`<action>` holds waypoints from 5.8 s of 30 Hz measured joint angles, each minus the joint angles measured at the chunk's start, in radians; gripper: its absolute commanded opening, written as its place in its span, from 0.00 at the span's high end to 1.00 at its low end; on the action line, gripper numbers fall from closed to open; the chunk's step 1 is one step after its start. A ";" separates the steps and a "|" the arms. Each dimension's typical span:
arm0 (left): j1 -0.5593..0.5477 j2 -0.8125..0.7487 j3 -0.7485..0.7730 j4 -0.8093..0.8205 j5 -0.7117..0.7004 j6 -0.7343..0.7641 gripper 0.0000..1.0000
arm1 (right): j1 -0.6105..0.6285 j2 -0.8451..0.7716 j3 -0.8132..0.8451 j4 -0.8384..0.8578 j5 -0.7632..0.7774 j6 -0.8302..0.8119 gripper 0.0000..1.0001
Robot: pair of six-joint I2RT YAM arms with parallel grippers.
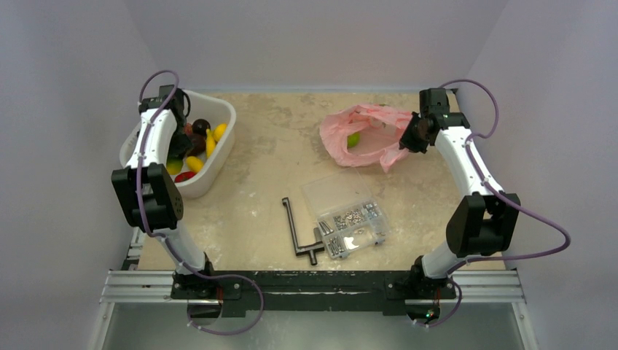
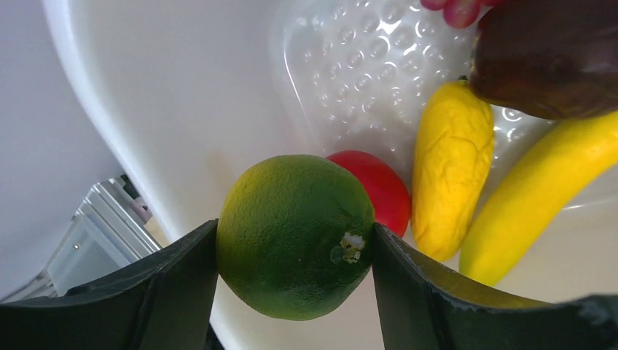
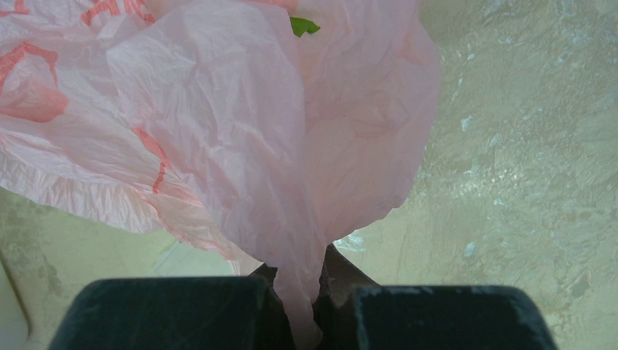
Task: Take the fake fruits out of the plastic bag
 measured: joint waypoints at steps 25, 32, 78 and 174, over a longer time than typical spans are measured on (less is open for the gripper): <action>0.109 -0.030 -0.170 0.095 0.299 0.077 0.12 | 0.000 0.006 0.000 0.000 -0.018 -0.005 1.00; 0.109 -0.105 -0.170 0.090 0.352 0.098 0.00 | 0.000 0.006 0.003 -0.006 -0.033 -0.024 1.00; -0.929 0.304 0.315 0.654 0.561 -0.209 0.71 | 0.055 -0.124 -0.088 0.067 -0.237 0.008 1.00; -0.682 0.494 0.334 0.819 1.159 -0.241 0.13 | 0.060 0.010 -0.095 0.089 -0.162 -0.014 1.00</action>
